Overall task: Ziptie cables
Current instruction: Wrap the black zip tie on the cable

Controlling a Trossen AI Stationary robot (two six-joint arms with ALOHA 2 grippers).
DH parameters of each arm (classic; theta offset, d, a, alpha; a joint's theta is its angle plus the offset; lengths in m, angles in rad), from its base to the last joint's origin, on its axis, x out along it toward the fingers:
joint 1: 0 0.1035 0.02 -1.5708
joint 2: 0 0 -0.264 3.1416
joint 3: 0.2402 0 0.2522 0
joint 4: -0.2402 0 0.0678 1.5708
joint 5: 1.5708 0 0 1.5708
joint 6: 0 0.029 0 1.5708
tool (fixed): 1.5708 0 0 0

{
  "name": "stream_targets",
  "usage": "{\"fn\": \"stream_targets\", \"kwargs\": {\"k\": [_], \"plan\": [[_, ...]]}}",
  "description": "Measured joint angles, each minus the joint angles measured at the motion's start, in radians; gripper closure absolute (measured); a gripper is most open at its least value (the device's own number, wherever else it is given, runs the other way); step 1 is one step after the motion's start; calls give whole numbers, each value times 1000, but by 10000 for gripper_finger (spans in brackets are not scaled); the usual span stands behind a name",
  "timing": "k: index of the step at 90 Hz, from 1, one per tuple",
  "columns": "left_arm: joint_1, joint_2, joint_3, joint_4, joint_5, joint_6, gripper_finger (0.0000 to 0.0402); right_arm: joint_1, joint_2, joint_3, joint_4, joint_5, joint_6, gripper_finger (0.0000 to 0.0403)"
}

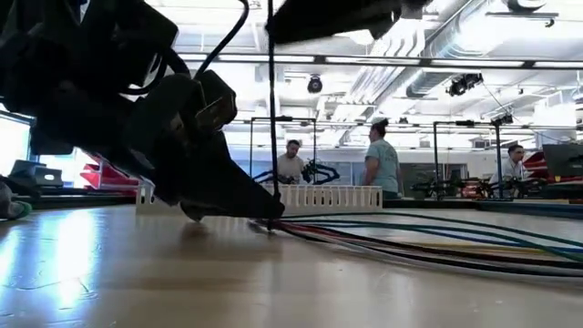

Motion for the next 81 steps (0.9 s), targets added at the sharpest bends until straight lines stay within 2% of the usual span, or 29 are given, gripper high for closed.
{"fn": "stream_targets", "kwargs": {"k": [16,30,37,46,60,71,81], "plan": [[1,-2,0,36,26,-62,402,22,-31,2,-148,33,20,240],[1,-2,-1,57,39,-73,402,10,11,0,-325,42,352,183],[1,-2,-1,59,41,-73,402,-1,59,0,-321,40,408,168],[2,-2,-1,60,48,-71,402,-13,120,0,-257,81,364,164],[3,-2,-1,59,61,-68,402,-20,161,0,-94,155,178,181],[3,-2,-1,60,63,-67,402,-42,170,0,-22,133,85,206],[3,-2,-1,59,63,-67,402,-67,170,0,-16,112,84,235]]}}
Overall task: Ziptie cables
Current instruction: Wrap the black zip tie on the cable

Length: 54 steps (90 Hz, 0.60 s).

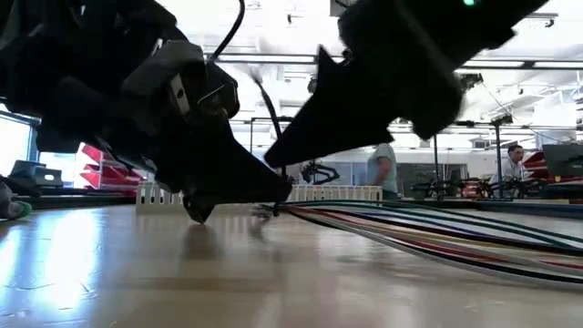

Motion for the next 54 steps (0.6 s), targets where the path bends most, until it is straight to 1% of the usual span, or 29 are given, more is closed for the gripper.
{"fn": "stream_targets", "kwargs": {"k": [8,17,21,25,38,54], "plan": [[0,0,0,0,0,0,402,-15,0,0,2,-43,-2,273],[0,0,0,-3,1,2,402,-28,0,0,5,-108,5,334],[0,0,0,-5,1,9,402,-32,0,0,5,-126,8,369],[0,0,0,-7,0,19,402,-33,0,0,5,-142,8,389],[-1,0,0,-27,-3,54,402,-33,-10,0,2,-162,67,401],[-2,-2,3,-84,-37,88,402,-21,-76,-1,-4,-233,104,403]]}}
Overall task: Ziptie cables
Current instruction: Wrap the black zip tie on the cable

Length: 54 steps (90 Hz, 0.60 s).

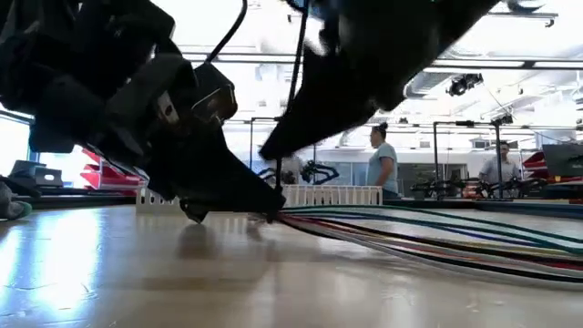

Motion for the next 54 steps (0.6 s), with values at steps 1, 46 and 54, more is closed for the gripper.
{"fn": "stream_targets", "kwargs": {"k": [1,46,54], "plan": [[0,0,0,-1,0,4,402,1,-5,0,1,-3,1,403],[2,0,-1,-33,-38,19,402,59,-173,2,-43,20,22,403],[2,0,-1,-32,-33,14,402,63,-201,2,-96,16,6,395]]}}
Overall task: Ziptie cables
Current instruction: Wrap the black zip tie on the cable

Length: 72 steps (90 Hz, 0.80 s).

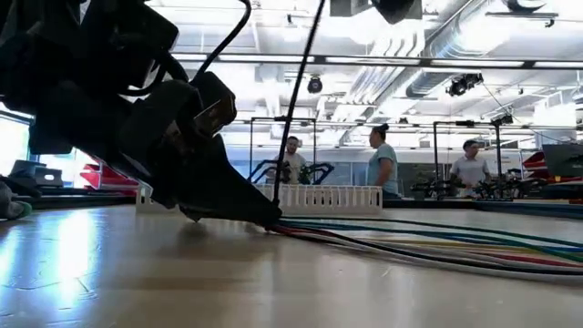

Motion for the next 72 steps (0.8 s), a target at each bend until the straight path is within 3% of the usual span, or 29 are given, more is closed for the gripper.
{"fn": "stream_targets", "kwargs": {"k": [9,22,35,42,55,72], "plan": [[-2,0,0,2,3,-6,402,12,-51,0,-48,7,-13,361],[-2,0,0,6,6,-19,402,42,-124,0,-168,9,3,283],[-2,0,-1,33,32,-29,402,75,-114,-2,-403,26,167,220],[-2,1,-1,57,44,-36,402,85,-67,-40,-427,51,243,201],[-2,2,-2,78,66,-44,402,91,44,-121,-188,149,231,191],[-2,2,-2,88,77,-60,402,60,185,-104,191,202,-143,206]]}}
